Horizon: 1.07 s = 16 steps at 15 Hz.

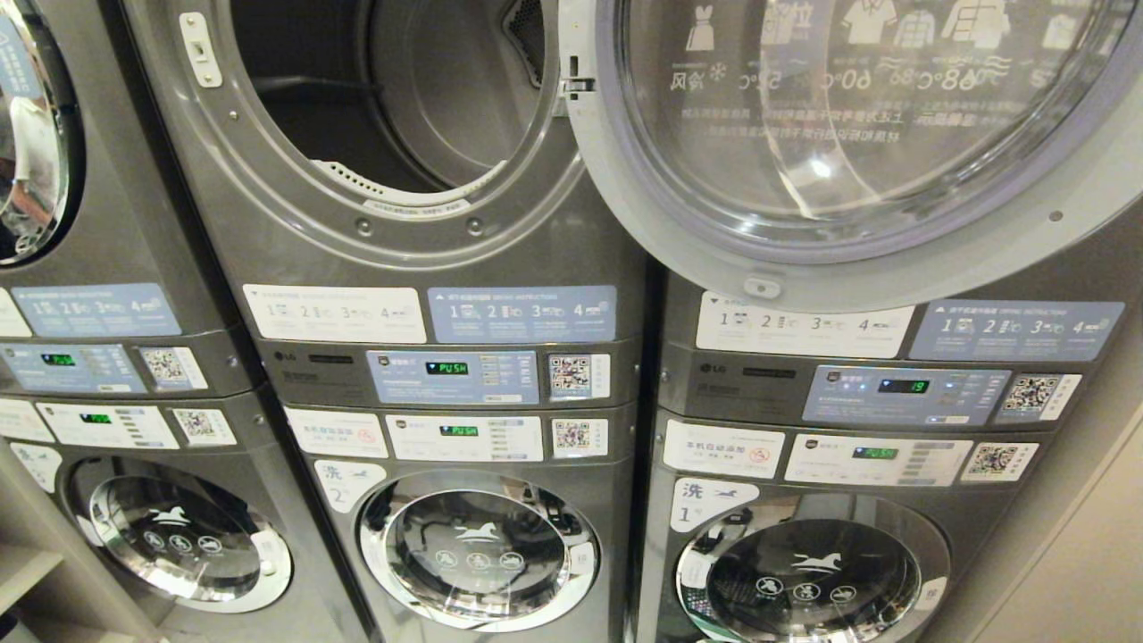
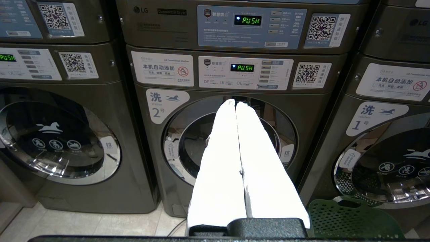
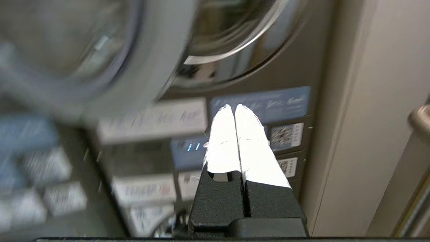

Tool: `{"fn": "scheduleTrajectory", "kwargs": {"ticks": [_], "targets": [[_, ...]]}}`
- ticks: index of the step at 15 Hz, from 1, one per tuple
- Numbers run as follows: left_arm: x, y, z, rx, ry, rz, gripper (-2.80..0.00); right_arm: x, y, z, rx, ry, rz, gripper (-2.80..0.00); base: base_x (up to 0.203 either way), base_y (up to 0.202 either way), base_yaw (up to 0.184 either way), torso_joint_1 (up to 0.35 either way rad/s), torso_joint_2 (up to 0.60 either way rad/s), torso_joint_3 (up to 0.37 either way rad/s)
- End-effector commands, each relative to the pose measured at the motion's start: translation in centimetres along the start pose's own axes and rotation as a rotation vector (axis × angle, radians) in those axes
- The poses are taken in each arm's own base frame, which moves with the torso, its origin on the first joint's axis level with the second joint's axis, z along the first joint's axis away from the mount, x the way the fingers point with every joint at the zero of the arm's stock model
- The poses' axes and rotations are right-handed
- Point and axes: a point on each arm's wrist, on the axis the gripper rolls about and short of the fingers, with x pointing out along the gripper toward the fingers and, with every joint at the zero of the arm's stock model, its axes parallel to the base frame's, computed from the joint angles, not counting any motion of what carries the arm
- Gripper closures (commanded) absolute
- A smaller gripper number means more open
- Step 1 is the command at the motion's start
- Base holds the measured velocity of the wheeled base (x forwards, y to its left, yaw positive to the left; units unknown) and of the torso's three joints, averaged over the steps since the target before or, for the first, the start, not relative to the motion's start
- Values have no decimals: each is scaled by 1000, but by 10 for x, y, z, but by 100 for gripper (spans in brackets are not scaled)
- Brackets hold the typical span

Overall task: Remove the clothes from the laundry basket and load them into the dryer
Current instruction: Close the dryer

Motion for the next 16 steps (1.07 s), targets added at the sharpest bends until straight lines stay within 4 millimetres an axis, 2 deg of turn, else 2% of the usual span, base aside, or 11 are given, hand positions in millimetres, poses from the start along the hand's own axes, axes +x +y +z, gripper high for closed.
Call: {"fn": "scheduleTrajectory", "kwargs": {"ticks": [1,3,4,6,8,12,16], "targets": [[0,0,0,-1,-2,0,0,93,22,10,15,142,-115,0,0,0,0,0,0,0],[0,0,0,-1,-2,0,0,145,24,27,84,101,-268,0,0,0,0,0,0,0],[0,0,0,-1,-2,0,0,161,13,30,107,72,-372,0,0,0,0,0,0,0],[0,0,0,-1,-2,0,0,172,-2,41,147,-3,-512,0,0,0,0,0,0,0],[0,0,0,-1,-2,0,0,166,-12,45,163,-24,-531,0,0,0,0,0,0,0],[0,0,0,-1,0,0,0,170,-29,47,255,-26,-230,0,0,0,0,0,0,0],[0,0,0,0,-2,0,0,201,-44,30,272,-33,28,0,0,0,0,0,0,0]]}}
